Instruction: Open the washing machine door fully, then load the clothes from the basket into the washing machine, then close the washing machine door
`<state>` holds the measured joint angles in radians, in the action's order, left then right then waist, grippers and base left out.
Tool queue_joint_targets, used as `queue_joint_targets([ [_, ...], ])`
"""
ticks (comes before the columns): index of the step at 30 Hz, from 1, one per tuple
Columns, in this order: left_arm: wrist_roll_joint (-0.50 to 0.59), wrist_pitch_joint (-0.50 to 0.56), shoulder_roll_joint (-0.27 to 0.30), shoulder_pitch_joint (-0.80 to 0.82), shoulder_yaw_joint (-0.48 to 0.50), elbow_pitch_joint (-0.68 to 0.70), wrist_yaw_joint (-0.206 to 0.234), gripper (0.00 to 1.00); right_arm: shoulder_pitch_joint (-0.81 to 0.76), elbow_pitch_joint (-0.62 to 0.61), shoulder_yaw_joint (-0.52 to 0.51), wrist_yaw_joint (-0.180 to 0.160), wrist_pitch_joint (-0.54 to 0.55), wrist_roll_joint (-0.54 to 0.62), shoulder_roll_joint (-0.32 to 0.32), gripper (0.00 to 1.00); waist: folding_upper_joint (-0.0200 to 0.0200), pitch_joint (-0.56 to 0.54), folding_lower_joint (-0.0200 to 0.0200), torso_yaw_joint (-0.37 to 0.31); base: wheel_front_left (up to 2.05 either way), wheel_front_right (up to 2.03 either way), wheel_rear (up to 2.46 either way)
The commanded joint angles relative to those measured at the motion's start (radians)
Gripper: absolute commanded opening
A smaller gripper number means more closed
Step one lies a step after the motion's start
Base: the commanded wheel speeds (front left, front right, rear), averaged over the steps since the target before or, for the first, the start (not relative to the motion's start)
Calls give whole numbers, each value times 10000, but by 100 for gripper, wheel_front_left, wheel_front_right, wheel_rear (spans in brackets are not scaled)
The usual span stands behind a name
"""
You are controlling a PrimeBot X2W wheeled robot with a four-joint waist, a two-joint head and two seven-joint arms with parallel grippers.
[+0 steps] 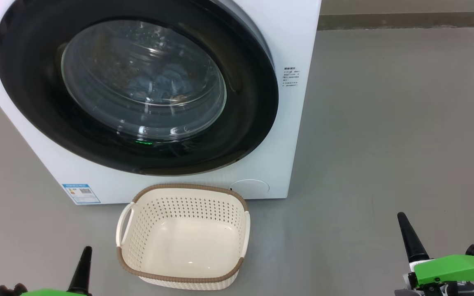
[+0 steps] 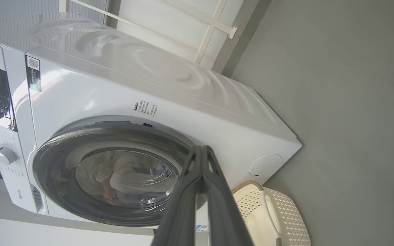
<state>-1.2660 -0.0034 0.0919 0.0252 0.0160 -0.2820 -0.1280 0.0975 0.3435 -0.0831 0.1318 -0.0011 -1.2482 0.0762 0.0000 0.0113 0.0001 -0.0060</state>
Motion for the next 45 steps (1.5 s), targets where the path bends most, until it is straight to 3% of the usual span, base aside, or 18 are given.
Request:
queue_joint_targets([
  [1,-286,110,91,476,351,297,-22,0,140,-351,67,-7,99,-313,22,0,0,-4,0,3,0,0,0],
  [37,-3388,1144,-397,822,961,371,-27,0,105,-979,-306,-11,1131,-3554,-256,0,0,-81,-1,59,0,0,0],
  [45,-3430,1161,-405,827,972,372,-27,0,105,-988,-310,-11,1146,-3601,-260,0,0,-82,-1,60,0,0,0],
])
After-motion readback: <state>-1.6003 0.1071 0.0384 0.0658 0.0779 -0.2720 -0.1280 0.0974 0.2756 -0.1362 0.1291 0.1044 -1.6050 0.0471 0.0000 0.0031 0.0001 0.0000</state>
